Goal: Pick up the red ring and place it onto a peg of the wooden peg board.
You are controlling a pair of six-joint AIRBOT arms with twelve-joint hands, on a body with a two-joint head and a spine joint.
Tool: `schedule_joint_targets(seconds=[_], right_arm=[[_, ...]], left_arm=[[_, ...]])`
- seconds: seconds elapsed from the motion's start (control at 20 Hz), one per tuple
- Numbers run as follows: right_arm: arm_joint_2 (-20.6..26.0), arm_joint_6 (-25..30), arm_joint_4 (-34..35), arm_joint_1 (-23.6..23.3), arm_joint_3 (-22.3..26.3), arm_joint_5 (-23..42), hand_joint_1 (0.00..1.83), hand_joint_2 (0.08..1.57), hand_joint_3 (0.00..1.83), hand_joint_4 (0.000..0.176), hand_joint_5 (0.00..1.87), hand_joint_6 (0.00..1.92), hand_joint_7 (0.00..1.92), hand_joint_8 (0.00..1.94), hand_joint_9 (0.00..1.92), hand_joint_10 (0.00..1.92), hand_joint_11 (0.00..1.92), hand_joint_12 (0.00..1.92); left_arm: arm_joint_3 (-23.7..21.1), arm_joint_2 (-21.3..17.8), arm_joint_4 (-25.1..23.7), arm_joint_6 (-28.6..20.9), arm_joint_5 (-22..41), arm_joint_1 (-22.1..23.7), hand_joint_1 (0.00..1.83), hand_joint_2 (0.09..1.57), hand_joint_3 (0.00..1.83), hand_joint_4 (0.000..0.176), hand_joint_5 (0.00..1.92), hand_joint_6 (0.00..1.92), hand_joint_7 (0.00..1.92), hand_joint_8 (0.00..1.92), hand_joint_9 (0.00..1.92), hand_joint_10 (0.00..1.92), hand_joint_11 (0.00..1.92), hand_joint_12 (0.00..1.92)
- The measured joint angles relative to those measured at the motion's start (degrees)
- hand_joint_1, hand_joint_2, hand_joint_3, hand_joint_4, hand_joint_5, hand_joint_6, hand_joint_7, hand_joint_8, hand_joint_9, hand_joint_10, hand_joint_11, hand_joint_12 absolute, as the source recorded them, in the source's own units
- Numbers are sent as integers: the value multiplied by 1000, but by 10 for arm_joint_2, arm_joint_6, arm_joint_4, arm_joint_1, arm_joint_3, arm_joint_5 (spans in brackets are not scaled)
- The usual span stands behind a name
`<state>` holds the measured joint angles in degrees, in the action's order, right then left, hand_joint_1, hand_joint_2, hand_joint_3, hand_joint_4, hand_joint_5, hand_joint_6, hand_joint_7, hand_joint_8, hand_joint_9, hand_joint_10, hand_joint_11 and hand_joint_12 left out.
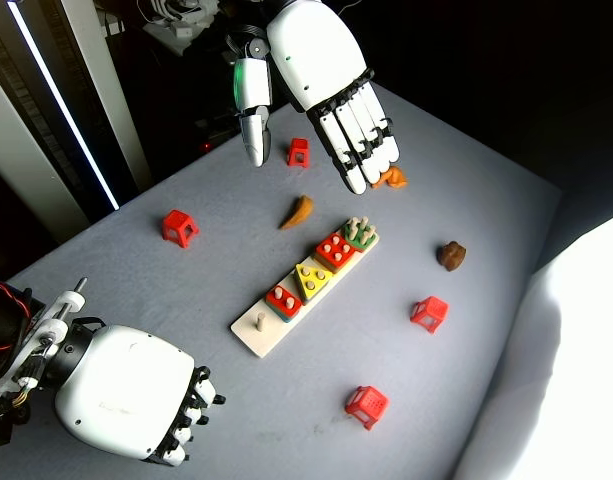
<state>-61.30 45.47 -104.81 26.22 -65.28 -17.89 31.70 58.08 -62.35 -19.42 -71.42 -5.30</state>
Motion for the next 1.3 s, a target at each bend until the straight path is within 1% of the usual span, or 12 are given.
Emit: schedule_joint_targets(seconds=[0.05, 0.1, 0.2, 0.35, 0.4, 0.55, 0.7, 0.75, 0.8, 0.95, 1.15, 1.3], right_arm=[[0, -2, 0, 0, 0, 0, 1380, 1094, 2, 0, 932, 1043, 1056, 814, 962, 1130, 827, 1237], [0, -4, 1, -4, 0, 1, 1384, 1082, 0, 0, 967, 986, 1093, 754, 986, 1096, 852, 1234], [3, -5, 3, -12, 0, 12, 1381, 1088, 1, 0, 942, 1045, 1081, 770, 969, 1101, 844, 1225], [9, -9, 3, -40, 1, 24, 1381, 1088, 0, 0, 939, 1047, 1083, 787, 966, 1093, 843, 1223], [10, -21, 1, -51, 3, 24, 1377, 1102, 1, 0, 910, 1106, 1049, 835, 936, 1128, 818, 1239], [6, -28, 3, -71, 5, 35, 1378, 1102, 0, 0, 903, 1104, 1038, 866, 953, 1113, 836, 1250], [-10, -29, 2, -97, 5, 36, 1379, 1102, 0, 0, 901, 1082, 1042, 872, 954, 1125, 835, 1249], [-18, -29, 2, -104, 5, 36, 1384, 1084, 0, 0, 934, 1025, 1085, 801, 989, 1069, 857, 1215], [-25, -29, 1, -105, 5, 36, 1383, 1088, 1, 0, 926, 1027, 1071, 839, 979, 1085, 849, 1223], [-46, -28, 3, -111, 5, 36, 1383, 1085, 0, 0, 935, 1030, 1093, 800, 974, 1071, 844, 1213], [-62, -27, 2, -118, 5, 24, 1382, 1088, 1, 0, 929, 1032, 1076, 846, 970, 1076, 848, 1220], [-72, -30, 2, -118, 5, 20, 1383, 1084, 1, 0, 944, 1018, 1086, 794, 978, 1083, 869, 1203]], left_arm=[[0, 0, 0, 0, 0, 0, 0, 1184, 11, 0, 22, 5, 0, 0, 0, 0, 10, 5], [0, 0, 0, 0, 0, 0, 0, 1186, 11, 0, 22, 4, 0, 0, 0, 0, 4, 3], [0, 0, 0, 0, 0, 0, 0, 1192, 11, 0, 16, 1, 0, 0, 0, 0, 0, 0], [0, 0, 0, 0, 0, 0, 0, 1200, 12, 0, 16, 0, 0, 0, 0, 0, 0, 0], [0, 0, 0, 0, 0, 0, 0, 1200, 11, 0, 13, 0, 0, 0, 0, 0, 0, 0], [0, 0, 0, 0, -2, 0, 0, 1202, 10, 0, 7, 0, 0, 0, 0, 0, 0, 0], [0, 3, 0, 0, 0, 0, 0, 1195, 5, 0, 11, 4, 0, 0, 0, 0, 0, 0], [0, 3, 1, 0, 1, 0, 0, 1194, 3, 0, 26, 10, 0, 0, 0, 0, 8, 3], [0, 3, 0, 0, 1, 0, 0, 1193, 3, 0, 4, 1, 0, 0, 0, 0, 1, 0], [0, 3, 0, 0, 0, 0, 0, 1203, 6, 0, 28, 11, 0, 0, 0, 0, 11, 5], [0, 3, 0, 0, 0, 0, 0, 1195, 1, 0, 13, 2, 0, 0, 0, 0, 7, 3], [0, 3, 0, 0, 1, 0, 0, 1193, 0, 0, 0, 0, 0, 0, 0, 0, 0, 0]])
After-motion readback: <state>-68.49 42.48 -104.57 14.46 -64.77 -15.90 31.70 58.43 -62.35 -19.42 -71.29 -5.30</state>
